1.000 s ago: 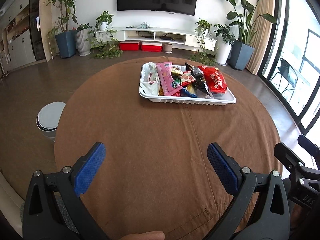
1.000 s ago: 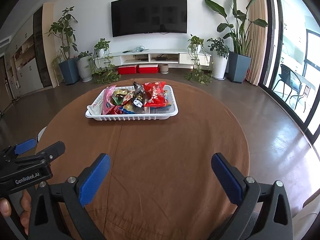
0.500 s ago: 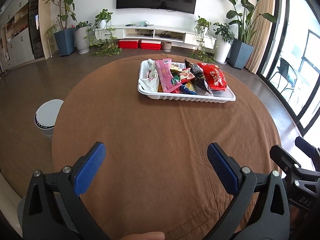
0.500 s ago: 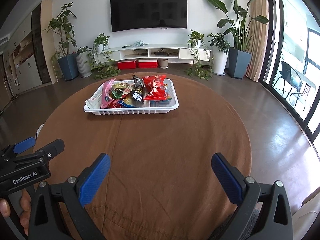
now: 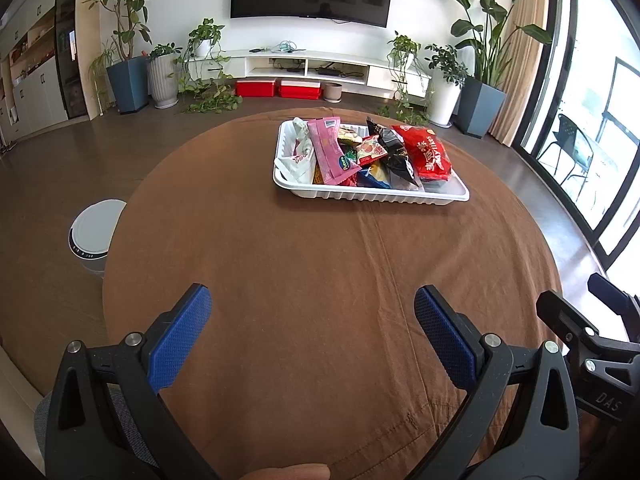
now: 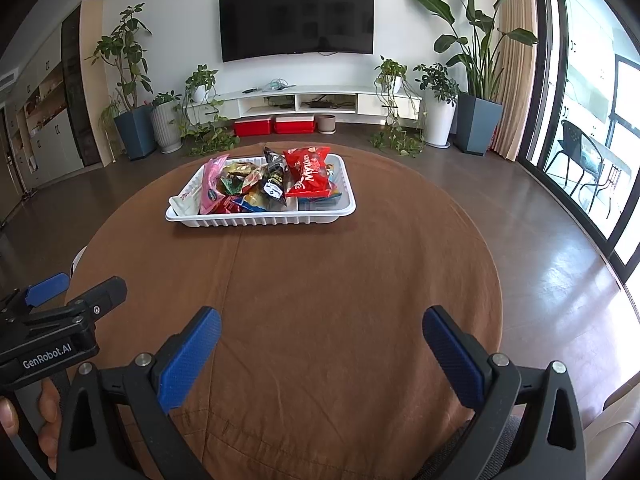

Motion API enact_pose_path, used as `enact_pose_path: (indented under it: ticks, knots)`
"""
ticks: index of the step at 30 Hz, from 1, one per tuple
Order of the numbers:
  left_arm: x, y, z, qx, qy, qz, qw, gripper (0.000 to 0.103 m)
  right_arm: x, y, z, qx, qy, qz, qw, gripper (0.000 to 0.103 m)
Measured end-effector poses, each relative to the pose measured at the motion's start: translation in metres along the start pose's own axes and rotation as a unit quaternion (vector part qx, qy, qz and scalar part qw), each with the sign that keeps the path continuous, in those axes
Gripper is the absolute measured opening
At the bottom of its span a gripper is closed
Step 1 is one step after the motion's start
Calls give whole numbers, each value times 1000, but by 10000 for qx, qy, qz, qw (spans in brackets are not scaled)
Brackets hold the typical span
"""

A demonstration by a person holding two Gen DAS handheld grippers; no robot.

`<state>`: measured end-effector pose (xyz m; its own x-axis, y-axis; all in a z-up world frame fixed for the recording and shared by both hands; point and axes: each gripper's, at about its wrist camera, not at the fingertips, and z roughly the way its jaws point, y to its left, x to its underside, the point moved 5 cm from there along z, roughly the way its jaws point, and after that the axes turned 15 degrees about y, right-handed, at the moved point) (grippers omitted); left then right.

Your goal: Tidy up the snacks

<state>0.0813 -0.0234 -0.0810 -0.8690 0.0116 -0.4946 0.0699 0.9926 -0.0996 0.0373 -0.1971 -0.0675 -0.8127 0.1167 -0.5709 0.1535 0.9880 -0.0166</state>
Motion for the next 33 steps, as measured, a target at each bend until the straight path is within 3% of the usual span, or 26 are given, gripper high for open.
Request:
enact_pose_path:
  ticks: [33]
  knots:
    - [0, -1, 0, -5, -2, 9, 10000, 103, -1, -1, -3, -4, 21, 2, 10000, 103]
